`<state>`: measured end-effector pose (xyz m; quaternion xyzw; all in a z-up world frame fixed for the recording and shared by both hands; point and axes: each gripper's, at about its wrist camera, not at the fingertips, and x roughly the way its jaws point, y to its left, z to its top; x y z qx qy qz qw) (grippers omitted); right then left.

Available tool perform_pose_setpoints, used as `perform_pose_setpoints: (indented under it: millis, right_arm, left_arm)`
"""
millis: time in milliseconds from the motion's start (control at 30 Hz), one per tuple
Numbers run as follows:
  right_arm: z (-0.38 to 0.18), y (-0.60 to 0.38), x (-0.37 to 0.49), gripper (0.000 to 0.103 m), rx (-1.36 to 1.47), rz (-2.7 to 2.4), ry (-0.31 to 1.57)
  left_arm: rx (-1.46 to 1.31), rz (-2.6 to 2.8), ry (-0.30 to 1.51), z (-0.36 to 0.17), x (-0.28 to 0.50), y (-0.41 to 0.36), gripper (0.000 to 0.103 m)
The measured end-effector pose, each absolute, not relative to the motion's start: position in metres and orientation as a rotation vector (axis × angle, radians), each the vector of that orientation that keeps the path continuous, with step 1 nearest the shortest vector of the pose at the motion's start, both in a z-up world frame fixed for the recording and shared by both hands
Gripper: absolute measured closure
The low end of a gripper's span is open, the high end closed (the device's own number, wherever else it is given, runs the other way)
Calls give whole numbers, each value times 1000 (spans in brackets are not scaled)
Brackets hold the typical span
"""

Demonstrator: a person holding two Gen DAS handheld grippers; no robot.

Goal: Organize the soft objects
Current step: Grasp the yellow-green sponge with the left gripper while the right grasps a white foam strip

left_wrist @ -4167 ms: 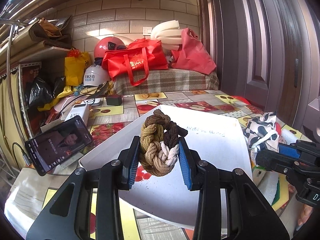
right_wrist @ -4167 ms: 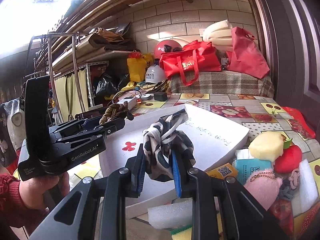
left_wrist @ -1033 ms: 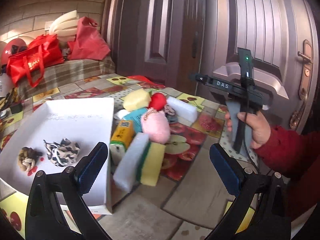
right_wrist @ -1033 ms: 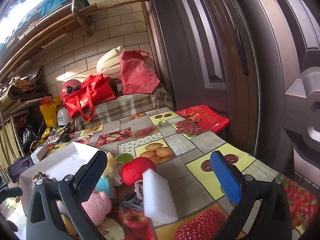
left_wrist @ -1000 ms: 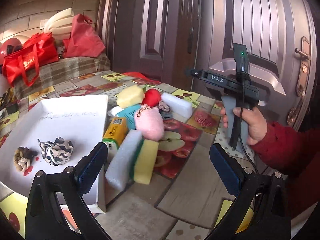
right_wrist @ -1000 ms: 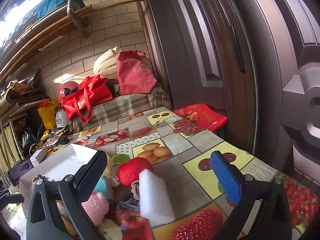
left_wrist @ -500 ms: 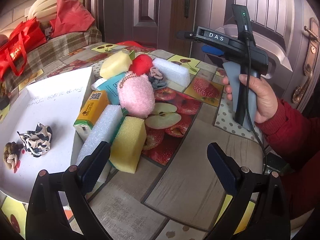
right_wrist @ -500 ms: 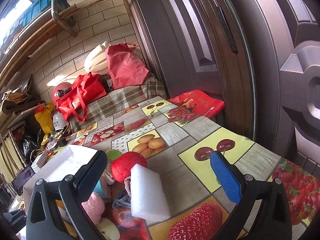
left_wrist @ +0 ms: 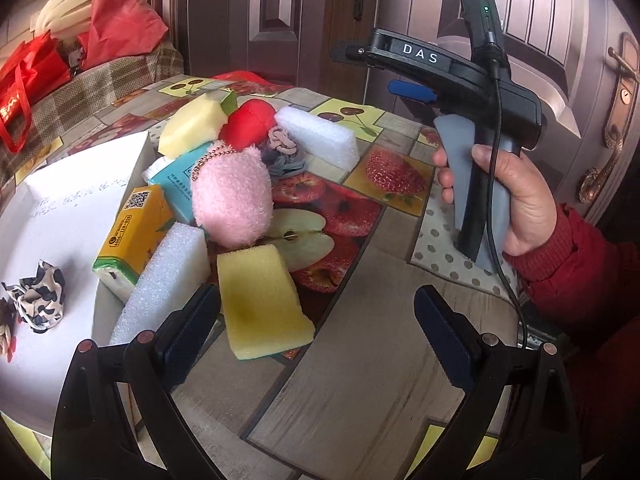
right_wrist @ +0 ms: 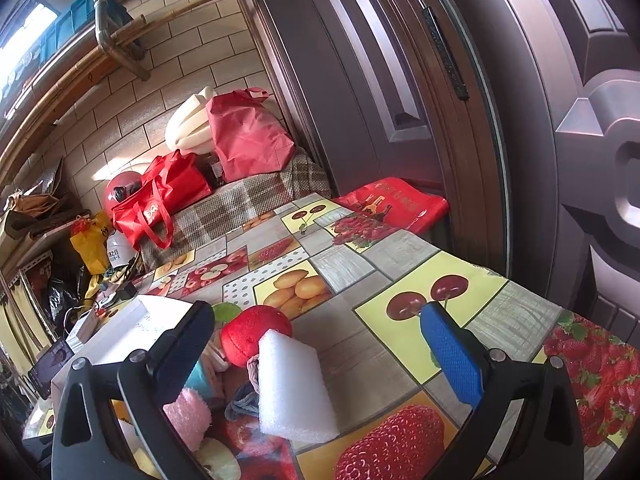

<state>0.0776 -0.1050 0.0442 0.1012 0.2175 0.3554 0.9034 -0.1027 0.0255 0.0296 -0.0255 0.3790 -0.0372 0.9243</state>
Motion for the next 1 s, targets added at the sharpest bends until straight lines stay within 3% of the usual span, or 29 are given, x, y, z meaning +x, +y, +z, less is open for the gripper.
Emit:
perform_pose_setpoints:
  millis: [167,300,400,500,600,700,767,800,833,900,967,1000]
  right_arm:
    - [43,-106,81,0,224,729,472]
    - [41,-116,87,0,258,735,483]
    - [41,-113,92,0,169,781,529]
    - [42,-103,83,0,29,876,541]
    - [38,-86,75,1,-76,962,577]
    - [29,-66,79,13,-147,955,643]
    - [21,-57,89,15,-161,956,708]
    - [17,-54,94,22,-165,963,747]
    - [12,-51,98,37,-169,975,785]
    - [5,-49,102,58,-175,991,842]
    - [6,-54,101,62,-165,998,833]
    - [8,-58,99,71,-159,995,817]
  left_arm:
    - [-69,-9,828,23,-86,30,7]
    - [-34,63,850,19,-83,28,38]
    - [-7,64,868,16,-81,23,41]
    - [-6,27,881,14,-79,20,55]
    - [-4,27,882,14,-79,20,55]
    - [-13,38,897,12,-77,21,55]
    - [-2,39,910,10,-75,19,55]
    - [3,34,919,9,-74,18,55]
    - [4,23,922,8,-72,18,55]
    - [-8,5,919,8,-72,18,63]
    - [-20,7,916,8,-72,21,63]
    - [-24,6,910,9,-73,21,64]
